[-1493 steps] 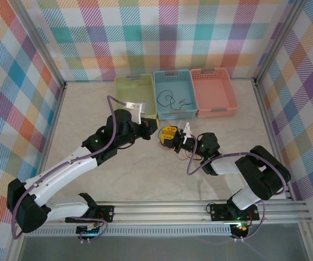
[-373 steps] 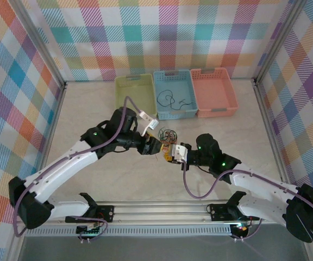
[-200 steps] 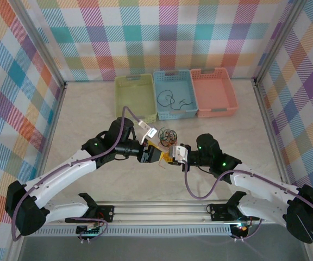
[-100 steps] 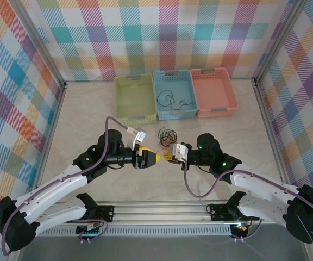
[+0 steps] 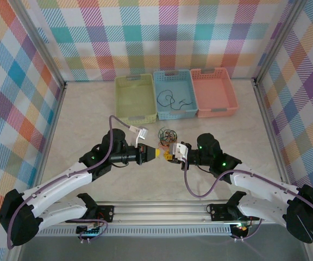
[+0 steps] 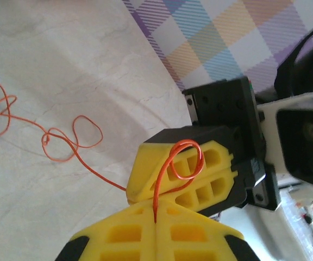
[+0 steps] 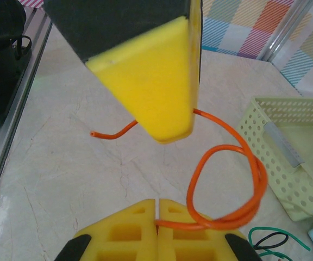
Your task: Untangle the cables
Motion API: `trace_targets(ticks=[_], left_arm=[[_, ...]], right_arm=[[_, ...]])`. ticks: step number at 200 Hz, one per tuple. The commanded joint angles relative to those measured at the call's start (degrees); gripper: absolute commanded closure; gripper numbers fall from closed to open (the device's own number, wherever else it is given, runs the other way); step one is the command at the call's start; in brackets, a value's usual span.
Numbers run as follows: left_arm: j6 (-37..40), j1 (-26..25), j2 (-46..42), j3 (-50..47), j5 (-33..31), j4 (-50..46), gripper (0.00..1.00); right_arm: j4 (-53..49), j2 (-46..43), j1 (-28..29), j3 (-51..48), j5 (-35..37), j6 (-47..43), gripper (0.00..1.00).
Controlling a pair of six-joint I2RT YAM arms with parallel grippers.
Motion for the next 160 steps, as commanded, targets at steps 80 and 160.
trace_targets(ticks=[80, 160], left_arm=[[16.48, -0.30, 7.52, 13.97, 8.54, -21.00, 1.00], [15.20, -1.04, 10.40, 14.24, 10.20, -18.64, 1.00]], right_arm=[[-7.54, -0.01, -0.41, 4.45, -0.14, -1.67, 1.00], [-3.85, -1.79, -0.80, 1.59, 3.04, -1.08, 1.00]])
